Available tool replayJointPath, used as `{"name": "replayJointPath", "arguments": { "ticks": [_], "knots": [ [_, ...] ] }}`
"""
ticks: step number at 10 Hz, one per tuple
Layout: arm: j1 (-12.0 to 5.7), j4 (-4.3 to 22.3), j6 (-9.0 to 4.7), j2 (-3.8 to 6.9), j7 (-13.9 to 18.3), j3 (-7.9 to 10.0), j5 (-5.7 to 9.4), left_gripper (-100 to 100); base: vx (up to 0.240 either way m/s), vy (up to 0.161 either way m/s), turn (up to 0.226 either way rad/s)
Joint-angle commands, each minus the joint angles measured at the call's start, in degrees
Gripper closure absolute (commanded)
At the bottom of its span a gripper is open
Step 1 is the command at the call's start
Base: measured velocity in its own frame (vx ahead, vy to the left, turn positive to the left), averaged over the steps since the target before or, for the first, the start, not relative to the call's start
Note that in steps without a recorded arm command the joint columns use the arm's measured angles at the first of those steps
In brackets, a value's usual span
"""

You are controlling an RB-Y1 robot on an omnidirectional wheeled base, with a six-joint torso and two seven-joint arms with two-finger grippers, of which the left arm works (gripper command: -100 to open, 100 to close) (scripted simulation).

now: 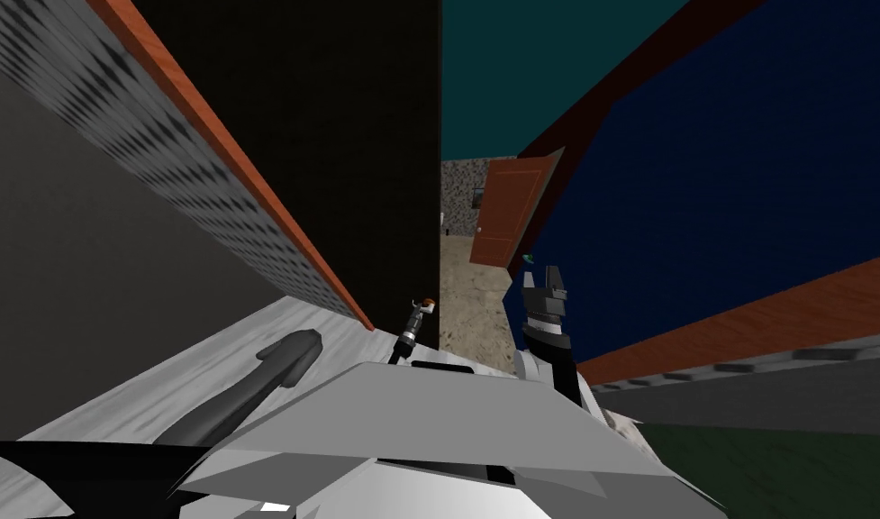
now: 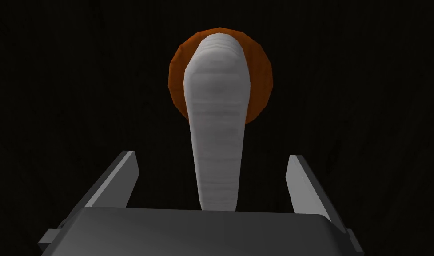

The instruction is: Push the door open

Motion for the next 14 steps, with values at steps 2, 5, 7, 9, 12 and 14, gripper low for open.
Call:
{"name": "replayJointPath", "arguments": {
  "ticks": [2, 5, 7, 9, 12, 14],
  "knots": [
    [-0.15, 0.2, -0.09, -0.33, 0.0, 0.14, 0.04, -100, 0.134, -0.015, -0.012],
    [-0.15, 0.2, -0.09, -0.33, 0.0, 0.14, 0.04, 100, -0.016, 0.003, -0.006],
    [-0.15, 0.2, -0.09, -0.33, 0.0, 0.14, 0.04, 100, 0.000, 0.000, 0.000],
    [-0.57, 0.3, 0.02, 0.18, -0.3, 0.97, 0.38, 100, 0.040, -0.012, 0.013],
    [-0.89, 0.7, 0.05, 0.89, -0.7, 2.39, 0.96, 100, 0.166, -0.089, 0.047],
    [-1.17, 1.0, 0.07, 1.33, -1.1, 3.66, 1.48, 100, 0.188, -0.085, 0.052]
  ]
}}
